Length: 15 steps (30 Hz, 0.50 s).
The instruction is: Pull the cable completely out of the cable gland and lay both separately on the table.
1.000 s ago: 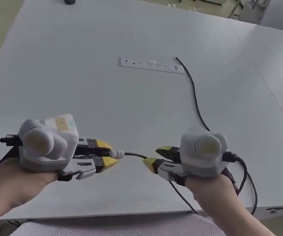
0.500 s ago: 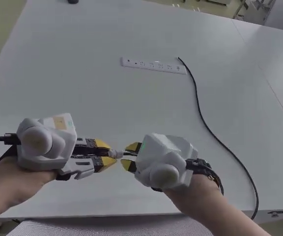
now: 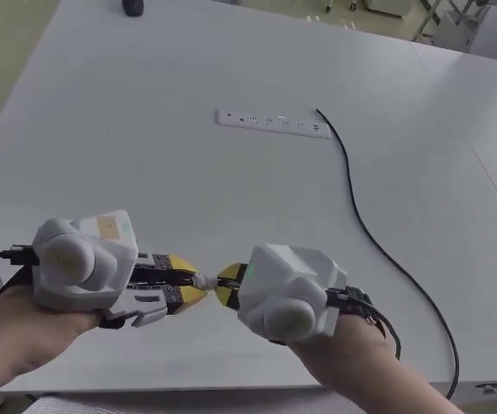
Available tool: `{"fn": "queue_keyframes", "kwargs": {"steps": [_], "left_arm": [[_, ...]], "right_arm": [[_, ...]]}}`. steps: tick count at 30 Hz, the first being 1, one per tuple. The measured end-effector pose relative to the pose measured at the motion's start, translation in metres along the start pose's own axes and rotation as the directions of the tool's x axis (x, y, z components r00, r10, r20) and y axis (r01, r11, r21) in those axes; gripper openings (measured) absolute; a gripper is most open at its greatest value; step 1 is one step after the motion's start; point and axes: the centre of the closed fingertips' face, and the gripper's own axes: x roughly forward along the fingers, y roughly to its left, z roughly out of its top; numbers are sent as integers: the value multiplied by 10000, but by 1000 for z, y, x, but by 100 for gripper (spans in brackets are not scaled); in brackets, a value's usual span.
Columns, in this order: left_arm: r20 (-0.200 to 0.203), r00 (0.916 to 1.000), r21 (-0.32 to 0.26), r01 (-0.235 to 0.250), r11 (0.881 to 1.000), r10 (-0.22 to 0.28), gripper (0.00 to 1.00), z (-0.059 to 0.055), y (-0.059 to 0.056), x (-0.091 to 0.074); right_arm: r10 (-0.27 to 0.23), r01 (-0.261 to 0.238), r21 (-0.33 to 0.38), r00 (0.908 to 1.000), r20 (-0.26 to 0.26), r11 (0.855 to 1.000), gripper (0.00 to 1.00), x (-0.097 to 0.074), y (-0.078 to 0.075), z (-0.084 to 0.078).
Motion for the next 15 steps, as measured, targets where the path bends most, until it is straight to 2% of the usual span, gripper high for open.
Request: {"fn": "queue_keyframes", "kwargs": {"steps": [3,6,9,15], "left_arm": [[8,10000,14,2,10000,-2,15,1,1,1],[39,10000,45,8,10000,-8,15,2,2,1],[46,10000,17,27,10000,-27,15,3,2,2],[59,10000,20,35,10000,-35,15,5,3,4]], "right_arm": [[-6,5,226,10000,40,9997,0,0,-2,0],[18,-26,863,10000,90,9963,0,0,-4,-2],[13,-24,1159,10000,93,9933,0,0,-5,-4],[23,-64,2102,9998,198,9776,0,0,-8,-8]]}}
